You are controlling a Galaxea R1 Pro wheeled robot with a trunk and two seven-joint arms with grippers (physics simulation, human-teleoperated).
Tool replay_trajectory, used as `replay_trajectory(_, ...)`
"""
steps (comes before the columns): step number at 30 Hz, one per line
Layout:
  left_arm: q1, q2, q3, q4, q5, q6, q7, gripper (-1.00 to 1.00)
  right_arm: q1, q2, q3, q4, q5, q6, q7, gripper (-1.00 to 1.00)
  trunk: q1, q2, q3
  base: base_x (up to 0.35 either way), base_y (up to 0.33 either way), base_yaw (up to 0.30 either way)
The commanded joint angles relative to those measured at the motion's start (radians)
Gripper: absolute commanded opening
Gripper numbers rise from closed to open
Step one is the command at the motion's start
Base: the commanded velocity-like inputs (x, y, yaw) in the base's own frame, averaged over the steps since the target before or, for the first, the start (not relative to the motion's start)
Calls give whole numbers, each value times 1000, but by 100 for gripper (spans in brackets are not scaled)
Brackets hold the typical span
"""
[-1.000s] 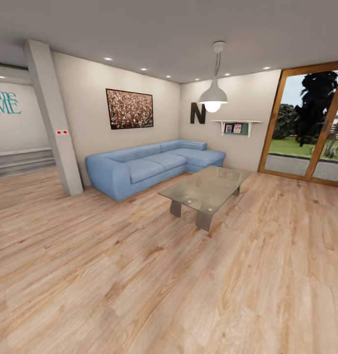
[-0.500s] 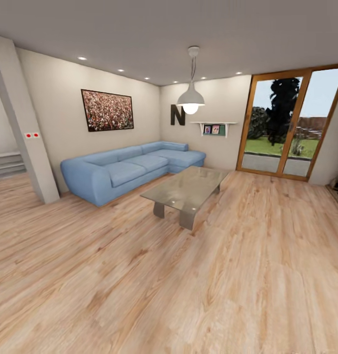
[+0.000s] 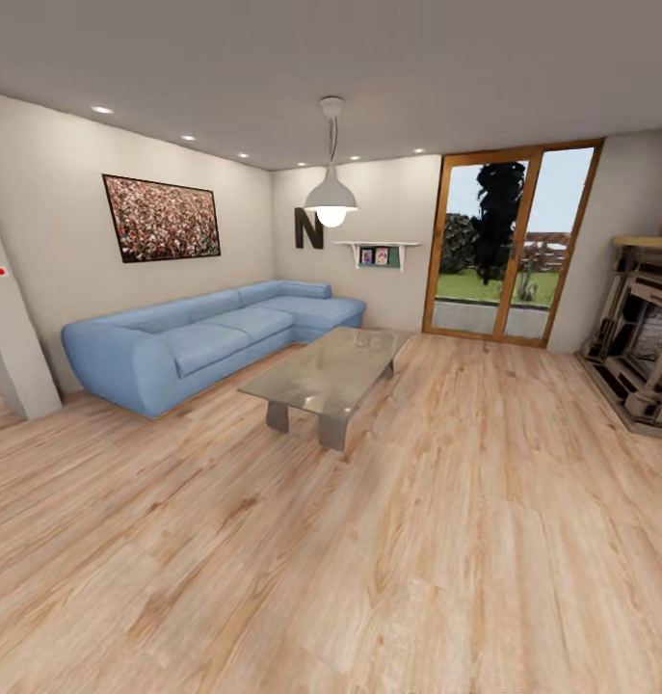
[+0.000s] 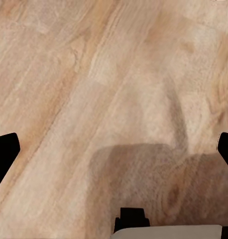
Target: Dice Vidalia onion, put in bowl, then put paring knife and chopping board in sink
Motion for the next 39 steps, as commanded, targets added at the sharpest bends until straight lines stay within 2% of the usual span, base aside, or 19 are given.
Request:
replay_trajectory(1, 0, 0, 0, 0, 1, -3, 0, 100, 0, 1, 0, -1, -1, -2, -2, 100, 0, 0, 0, 0, 0, -265)
replay_trajectory(39, 0, 0, 0, 1, 1, -3, 0, 100, 0, 0, 0, 20, -1, -2, -2, 100, 0, 0, 9, 0, 0, -273)
